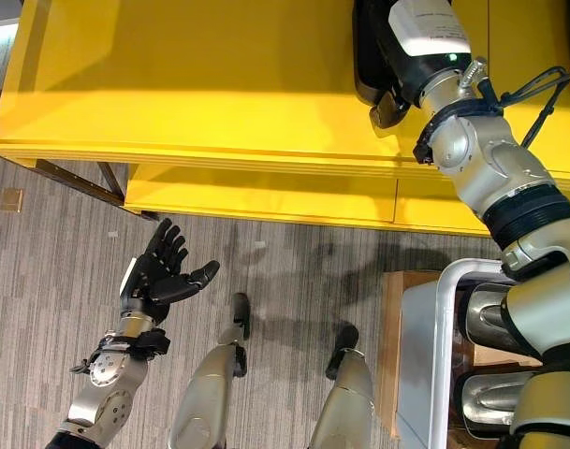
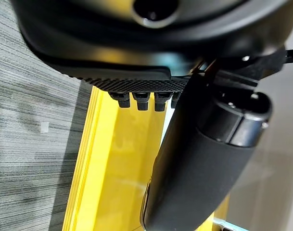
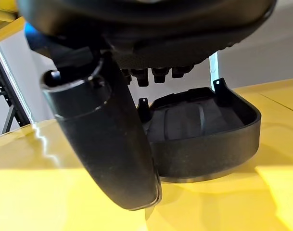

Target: Move parts from the plastic box to the shelf.

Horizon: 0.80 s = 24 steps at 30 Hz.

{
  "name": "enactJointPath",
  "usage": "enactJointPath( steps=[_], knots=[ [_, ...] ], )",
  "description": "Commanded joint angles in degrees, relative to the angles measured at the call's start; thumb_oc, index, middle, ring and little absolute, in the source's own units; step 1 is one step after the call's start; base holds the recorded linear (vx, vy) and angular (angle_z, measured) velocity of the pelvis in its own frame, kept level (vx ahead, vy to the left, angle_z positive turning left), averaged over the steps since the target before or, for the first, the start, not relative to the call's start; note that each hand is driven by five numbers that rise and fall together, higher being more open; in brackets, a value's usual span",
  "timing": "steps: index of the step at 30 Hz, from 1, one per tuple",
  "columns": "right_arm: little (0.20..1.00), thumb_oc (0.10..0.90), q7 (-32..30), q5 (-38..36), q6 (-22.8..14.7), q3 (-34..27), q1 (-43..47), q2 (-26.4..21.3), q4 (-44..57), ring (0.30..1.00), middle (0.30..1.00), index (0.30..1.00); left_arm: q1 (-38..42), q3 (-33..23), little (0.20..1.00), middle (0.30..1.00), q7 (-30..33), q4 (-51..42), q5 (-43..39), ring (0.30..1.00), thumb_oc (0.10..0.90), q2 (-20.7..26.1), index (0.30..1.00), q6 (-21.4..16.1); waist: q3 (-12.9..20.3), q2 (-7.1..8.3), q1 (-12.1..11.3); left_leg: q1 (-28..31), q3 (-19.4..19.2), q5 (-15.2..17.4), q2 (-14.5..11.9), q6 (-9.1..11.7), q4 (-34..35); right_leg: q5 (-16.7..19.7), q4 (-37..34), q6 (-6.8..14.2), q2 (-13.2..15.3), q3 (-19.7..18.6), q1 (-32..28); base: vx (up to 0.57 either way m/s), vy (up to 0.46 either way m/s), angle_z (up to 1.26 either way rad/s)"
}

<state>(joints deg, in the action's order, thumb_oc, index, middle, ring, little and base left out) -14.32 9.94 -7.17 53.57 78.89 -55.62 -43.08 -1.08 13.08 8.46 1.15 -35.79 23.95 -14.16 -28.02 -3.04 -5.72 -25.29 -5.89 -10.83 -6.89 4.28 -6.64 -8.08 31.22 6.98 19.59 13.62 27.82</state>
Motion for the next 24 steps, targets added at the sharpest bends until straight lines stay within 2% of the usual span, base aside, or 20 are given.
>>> enactJointPath(
  steps=[1,12,24],
  knots=[
    [1.000,0.900,-4.68,-2.10,-1.09,1.33,13.89,-3.53,0.39,1.000,1.000,1.000,-0.02,-4.04,1.000,1.000,-0.08,-9.36,-1.25,1.000,0.900,4.01,1.000,-6.84,1.24,2.84,-1.77,1.02,1.70,10.88,-3.94,2.97,-7.77,6.25,-8.86,0.45,-0.26,-2.15,-3.53,0.00,0.000,0.00],
    [1.000,0.900,-4.89,-2.30,-1.12,2.31,15.05,-5.66,0.21,1.000,1.000,1.000,0.06,-3.99,1.000,1.000,0.01,-9.02,-0.85,1.000,0.900,4.18,1.000,-6.76,1.52,3.15,-1.87,0.11,2.22,10.94,-3.58,2.84,-7.65,5.82,-8.70,0.40,-0.26,-1.71,-3.32,0.02,-0.007,0.02],
    [1.000,0.900,-5.13,-2.56,-1.23,3.34,16.55,-5.28,-0.66,1.000,1.000,1.000,-0.22,-4.86,1.000,1.000,0.45,-9.09,-1.06,1.000,0.900,4.43,1.000,-7.31,1.35,3.53,-2.12,-1.01,2.49,11.62,-3.50,2.60,-9.00,5.61,-7.48,0.30,-0.33,-2.05,-2.11,0.00,-0.001,0.01]
  ],
)
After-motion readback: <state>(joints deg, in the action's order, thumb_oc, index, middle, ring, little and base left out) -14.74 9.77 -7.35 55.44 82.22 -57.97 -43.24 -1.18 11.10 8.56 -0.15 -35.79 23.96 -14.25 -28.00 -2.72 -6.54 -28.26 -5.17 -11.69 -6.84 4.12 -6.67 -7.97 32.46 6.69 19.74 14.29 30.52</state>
